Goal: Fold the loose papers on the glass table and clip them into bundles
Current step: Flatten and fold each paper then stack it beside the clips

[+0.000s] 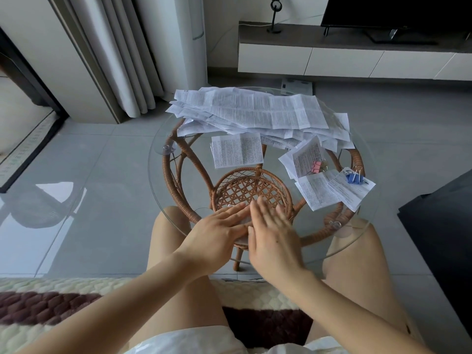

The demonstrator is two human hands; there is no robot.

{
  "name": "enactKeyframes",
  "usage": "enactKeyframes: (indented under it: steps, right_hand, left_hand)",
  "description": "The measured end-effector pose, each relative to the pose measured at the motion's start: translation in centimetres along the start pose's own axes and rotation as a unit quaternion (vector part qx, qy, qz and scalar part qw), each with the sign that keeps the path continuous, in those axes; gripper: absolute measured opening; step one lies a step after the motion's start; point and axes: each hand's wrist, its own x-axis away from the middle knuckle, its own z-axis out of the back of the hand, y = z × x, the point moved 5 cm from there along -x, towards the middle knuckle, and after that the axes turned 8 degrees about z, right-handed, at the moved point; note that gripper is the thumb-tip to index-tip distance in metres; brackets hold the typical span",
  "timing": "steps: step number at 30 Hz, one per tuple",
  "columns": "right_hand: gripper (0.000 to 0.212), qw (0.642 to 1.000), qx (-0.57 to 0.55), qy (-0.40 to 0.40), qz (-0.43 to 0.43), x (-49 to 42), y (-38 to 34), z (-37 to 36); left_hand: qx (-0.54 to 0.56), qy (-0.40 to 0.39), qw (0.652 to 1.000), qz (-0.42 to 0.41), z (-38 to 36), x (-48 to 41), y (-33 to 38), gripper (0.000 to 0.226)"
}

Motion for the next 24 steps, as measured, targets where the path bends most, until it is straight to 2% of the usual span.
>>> enactKeyframes:
  steps: [1, 6, 10, 12, 15, 19, 24]
  right_hand:
    - [0.056, 1.0, -0.013, -0.022, 0.0, 0.3, -0.3, -0.8]
    - [0.057, 1.0, 0.01, -0.027, -0.012, 1.7, 0.6, -1.5]
    - [0.055, 0.999, 0.021, -0.042, -0.017, 2.7, 1.5, -1.2]
    - [0.062, 0.998, 0.02, -0.062, -0.018, 3.3, 2.4, -1.0]
    - [0.065, 0.997, 0.02, -0.069, 0.012, 3.8, 3.4, -0.4]
    - [0.052, 0.996, 0.026, -0.064, 0.048, 3.7, 3.9, 0.1]
    - [0.058, 0.995, 0.017, -0.075, 0.06, 4.1, 4.6, 0.2]
  left_hand:
    - [0.007, 0.0, 1.0, 0.001, -0.1, 0.1, 0.0, 0.054]
    - [-0.006, 0.005, 1.0, 0.01, -0.2, 0.4, -0.2, 0.05]
    - [-0.042, 0.022, 0.997, 0.059, 0.5, 1.4, -1.0, 0.05]
    - [-0.045, 0.019, 0.996, 0.073, 0.6, 1.9, -1.3, 0.05]
    - [-0.034, 0.001, 0.996, 0.084, 0.6, 1.9, -1.7, 0.05]
    - [-0.009, -0.011, 0.996, 0.085, 0.9, 1.6, -2.4, 0.051]
    - [-0.022, -0.023, 0.997, 0.067, 1.5, 1.6, -2.1, 0.051]
